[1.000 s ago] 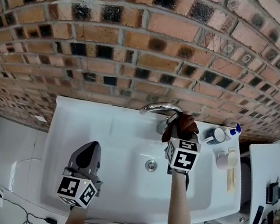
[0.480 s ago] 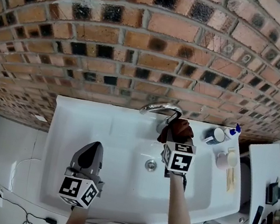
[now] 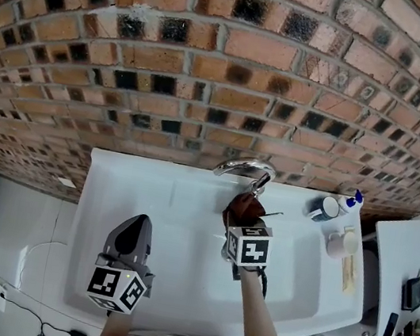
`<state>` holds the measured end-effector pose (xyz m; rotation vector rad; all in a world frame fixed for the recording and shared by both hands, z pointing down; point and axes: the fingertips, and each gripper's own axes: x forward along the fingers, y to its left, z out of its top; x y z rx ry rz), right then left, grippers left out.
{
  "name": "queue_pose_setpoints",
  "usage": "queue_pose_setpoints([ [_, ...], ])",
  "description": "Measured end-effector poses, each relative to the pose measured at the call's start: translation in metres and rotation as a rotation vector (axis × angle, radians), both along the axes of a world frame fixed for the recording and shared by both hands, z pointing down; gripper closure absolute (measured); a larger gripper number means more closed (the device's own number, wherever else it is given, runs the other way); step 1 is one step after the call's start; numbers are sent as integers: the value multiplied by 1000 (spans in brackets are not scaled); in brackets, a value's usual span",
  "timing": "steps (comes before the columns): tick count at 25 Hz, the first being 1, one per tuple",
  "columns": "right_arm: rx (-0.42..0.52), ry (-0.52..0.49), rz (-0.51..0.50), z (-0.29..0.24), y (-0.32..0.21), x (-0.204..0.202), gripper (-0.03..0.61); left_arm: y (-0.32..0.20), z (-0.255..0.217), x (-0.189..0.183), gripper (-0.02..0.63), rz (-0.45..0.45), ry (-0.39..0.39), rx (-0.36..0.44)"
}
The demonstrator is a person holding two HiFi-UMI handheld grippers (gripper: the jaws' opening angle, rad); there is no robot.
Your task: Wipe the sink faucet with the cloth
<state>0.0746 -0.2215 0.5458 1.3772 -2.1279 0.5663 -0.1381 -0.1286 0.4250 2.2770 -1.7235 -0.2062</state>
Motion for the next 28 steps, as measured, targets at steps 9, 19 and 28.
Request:
queue_pose_setpoints([
  [9,25,-162,-95,-9,56,-43,526,1,-9,0,607,8,-10,17],
  [19,347,-309,-105,-151,89,-39,525,20,-71,19,608,39,-34,126],
  [28,562,-371,-155,-219,137,-42,523,41,-101,42,608,71,-127,202],
])
